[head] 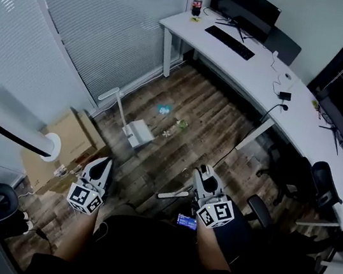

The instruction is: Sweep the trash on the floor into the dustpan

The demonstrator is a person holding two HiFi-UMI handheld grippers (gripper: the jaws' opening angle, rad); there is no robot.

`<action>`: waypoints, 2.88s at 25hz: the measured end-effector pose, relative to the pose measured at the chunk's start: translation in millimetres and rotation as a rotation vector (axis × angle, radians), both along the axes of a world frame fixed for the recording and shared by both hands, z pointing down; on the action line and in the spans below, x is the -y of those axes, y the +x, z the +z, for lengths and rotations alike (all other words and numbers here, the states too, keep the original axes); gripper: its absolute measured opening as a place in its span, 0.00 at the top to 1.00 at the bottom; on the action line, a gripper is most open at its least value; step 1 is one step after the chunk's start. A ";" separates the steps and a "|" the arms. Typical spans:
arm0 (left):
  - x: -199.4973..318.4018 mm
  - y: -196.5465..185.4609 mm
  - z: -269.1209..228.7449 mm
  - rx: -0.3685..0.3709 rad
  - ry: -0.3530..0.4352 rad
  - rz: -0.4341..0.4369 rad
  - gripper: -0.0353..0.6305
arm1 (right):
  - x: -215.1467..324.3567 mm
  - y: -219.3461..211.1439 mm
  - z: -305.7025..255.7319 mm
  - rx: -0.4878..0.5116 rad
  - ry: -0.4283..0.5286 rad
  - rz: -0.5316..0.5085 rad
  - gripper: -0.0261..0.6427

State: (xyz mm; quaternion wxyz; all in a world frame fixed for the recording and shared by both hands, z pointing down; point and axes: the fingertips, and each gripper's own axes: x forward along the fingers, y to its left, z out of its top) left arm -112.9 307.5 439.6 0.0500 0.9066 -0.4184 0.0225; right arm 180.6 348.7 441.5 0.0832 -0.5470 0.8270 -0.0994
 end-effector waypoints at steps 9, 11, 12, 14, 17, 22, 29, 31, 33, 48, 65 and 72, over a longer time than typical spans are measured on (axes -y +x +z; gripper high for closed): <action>16.0 0.7 7.7 0.002 -0.038 -0.013 0.95 | 22.5 22.5 -2.7 0.006 -0.013 -0.011 0.83; 29.3 1.0 10.7 -0.003 -0.044 -0.014 0.95 | 33.1 27.8 -2.5 0.011 -0.018 0.003 0.83; 37.3 1.3 12.4 -0.002 -0.044 -0.009 0.95 | 39.9 29.8 -1.9 0.014 -0.023 0.009 0.83; 55.0 1.9 16.9 0.000 -0.047 0.008 0.95 | 55.0 33.6 0.0 0.020 -0.035 0.025 0.83; 88.6 0.8 23.3 -0.009 -0.058 0.030 0.95 | 82.0 38.2 2.4 0.039 -0.051 0.051 0.83; 152.3 -6.9 28.2 -0.009 -0.072 0.036 0.95 | 136.7 38.5 2.2 0.030 -0.094 0.060 0.83; 234.3 -28.6 43.6 0.070 -0.108 0.089 0.90 | 212.9 47.3 -5.0 -0.021 -0.118 0.123 0.83; 255.4 -35.2 49.0 0.118 -0.111 0.109 0.87 | 231.0 51.7 -6.6 -0.033 -0.117 0.141 0.83; 276.5 -43.1 53.9 0.176 -0.116 0.119 0.84 | 249.5 53.8 -11.4 -0.040 -0.110 0.159 0.83; 376.1 -89.4 160.4 0.704 -0.440 0.231 0.66 | 391.5 97.7 -13.2 0.021 -0.097 0.238 0.83; 391.5 -90.4 244.4 0.897 -0.781 0.281 0.76 | 556.9 139.4 41.9 0.015 -0.209 0.124 0.83; 396.6 -67.3 240.9 0.848 -0.813 0.298 0.77 | 612.1 178.0 64.0 -0.042 -0.187 0.209 0.83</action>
